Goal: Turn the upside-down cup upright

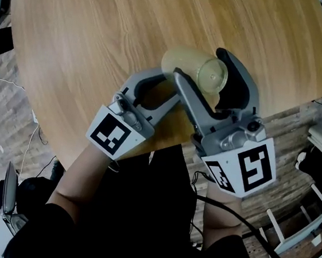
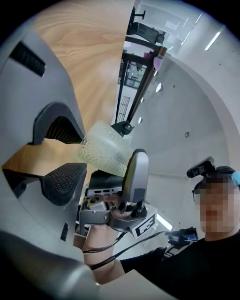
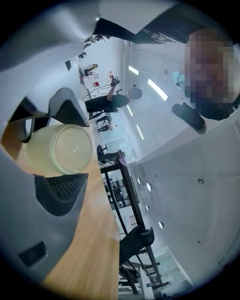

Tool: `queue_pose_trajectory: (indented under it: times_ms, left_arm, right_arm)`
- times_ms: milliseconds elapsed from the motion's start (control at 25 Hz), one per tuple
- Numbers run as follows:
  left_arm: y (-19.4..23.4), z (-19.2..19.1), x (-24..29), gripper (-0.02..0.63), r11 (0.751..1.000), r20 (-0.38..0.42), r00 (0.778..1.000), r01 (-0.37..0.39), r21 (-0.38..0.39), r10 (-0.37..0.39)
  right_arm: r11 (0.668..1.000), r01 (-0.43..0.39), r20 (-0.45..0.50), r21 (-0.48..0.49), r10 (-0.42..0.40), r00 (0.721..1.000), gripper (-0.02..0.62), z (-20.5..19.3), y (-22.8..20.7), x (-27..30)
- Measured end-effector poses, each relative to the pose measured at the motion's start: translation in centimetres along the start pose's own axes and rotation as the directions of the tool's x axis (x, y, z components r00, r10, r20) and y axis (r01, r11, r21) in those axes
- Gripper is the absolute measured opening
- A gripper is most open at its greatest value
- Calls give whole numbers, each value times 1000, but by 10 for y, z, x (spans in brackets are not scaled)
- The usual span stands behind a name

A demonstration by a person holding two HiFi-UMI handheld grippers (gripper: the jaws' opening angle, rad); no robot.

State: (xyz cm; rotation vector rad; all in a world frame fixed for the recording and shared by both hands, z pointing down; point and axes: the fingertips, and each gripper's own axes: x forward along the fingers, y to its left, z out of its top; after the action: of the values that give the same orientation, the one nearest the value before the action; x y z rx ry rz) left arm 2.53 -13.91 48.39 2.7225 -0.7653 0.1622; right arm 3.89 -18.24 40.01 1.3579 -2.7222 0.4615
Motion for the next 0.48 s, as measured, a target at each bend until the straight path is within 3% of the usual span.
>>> queue_pose_trajectory:
  times_ms: [200, 320, 480]
  left_arm:
    - [-7, 3, -6, 104, 996, -11, 999, 44, 72, -43]
    - [-10, 4, -6, 84, 985, -36, 998, 57, 161, -52]
    - [-14, 1, -6, 67, 979, -52, 997, 72, 191, -63]
  right_arm:
    - [995, -28, 54, 95, 23, 998, 275, 4, -4, -4]
    - [995, -23, 81, 97, 15, 997, 275, 6, -9, -7]
    - [994, -12, 95, 112, 1, 995, 275, 2, -13, -9]
